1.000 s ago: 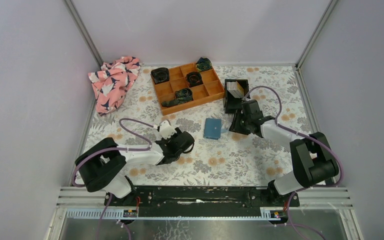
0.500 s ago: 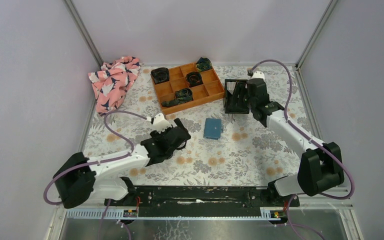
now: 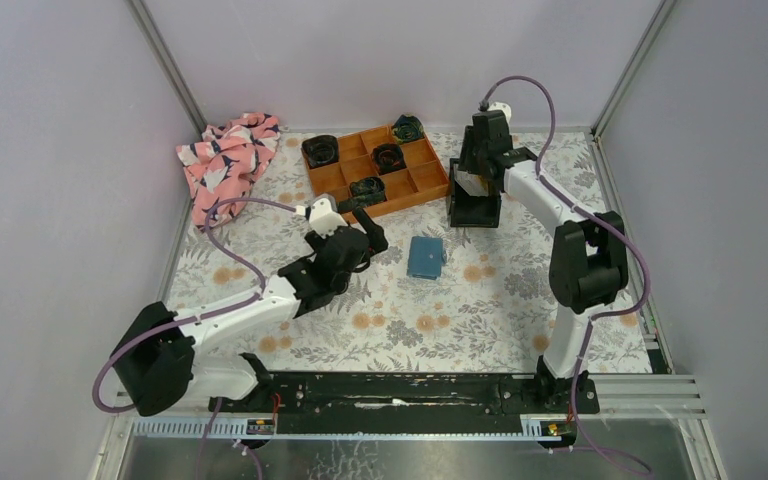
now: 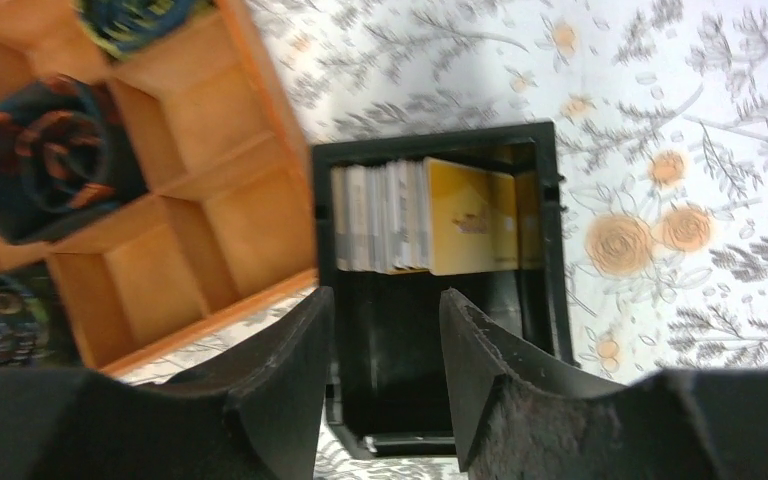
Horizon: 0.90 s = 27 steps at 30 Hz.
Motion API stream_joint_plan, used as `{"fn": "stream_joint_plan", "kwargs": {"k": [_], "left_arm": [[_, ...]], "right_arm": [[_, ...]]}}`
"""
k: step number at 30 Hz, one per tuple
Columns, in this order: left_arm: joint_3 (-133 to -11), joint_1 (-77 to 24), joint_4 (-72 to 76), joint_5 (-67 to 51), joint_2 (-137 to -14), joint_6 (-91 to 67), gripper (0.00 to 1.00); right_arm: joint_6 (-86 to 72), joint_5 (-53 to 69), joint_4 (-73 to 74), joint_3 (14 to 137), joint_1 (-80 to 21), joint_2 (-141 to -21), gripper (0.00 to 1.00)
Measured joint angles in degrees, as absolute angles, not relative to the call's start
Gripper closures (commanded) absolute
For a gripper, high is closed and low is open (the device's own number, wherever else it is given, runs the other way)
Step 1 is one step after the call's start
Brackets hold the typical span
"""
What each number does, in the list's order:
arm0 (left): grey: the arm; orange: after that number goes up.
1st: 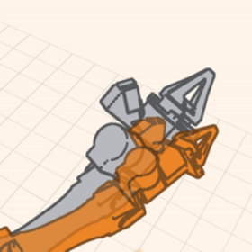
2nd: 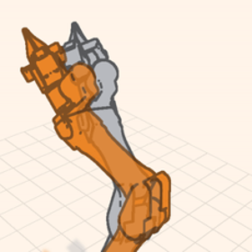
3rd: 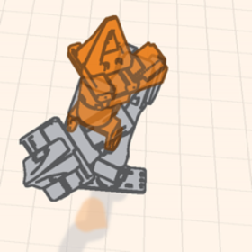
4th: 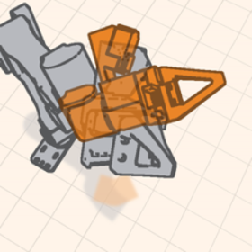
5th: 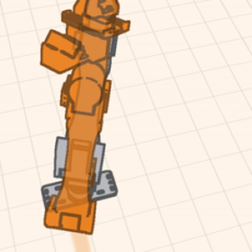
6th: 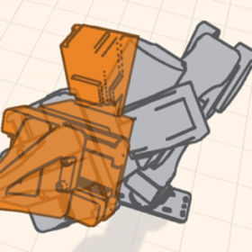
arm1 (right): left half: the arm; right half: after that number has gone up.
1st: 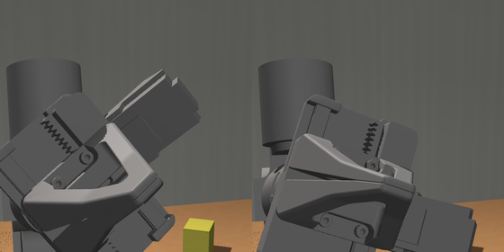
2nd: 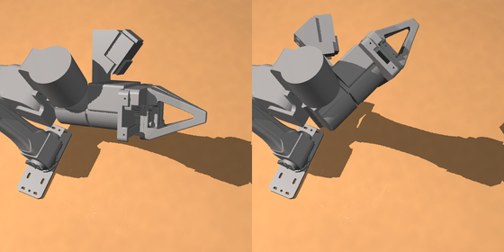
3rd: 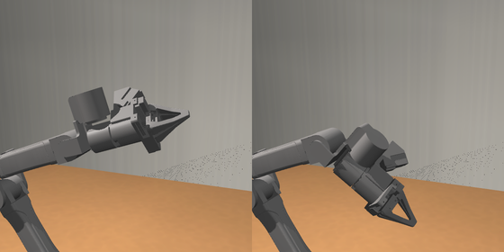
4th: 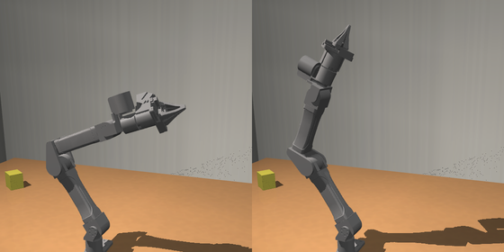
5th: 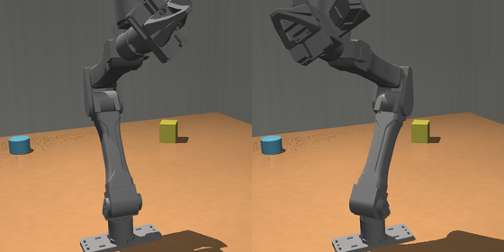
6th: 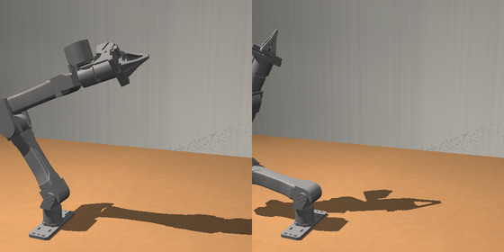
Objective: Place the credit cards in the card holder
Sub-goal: Pick up the credit card from the storage box.
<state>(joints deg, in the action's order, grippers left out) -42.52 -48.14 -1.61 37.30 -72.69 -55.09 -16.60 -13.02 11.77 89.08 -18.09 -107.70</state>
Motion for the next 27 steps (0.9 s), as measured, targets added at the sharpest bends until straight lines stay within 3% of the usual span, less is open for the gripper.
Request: {"fn": "stream_joint_plan", "kwargs": {"k": [27], "left_arm": [[-42.52,-44.91,3.51,32.45,-79.02,-53.08,0.07]], "right_arm": [[-16.88,-4.89,18.04,98.45,-11.31,-122.23,0.43]]}}
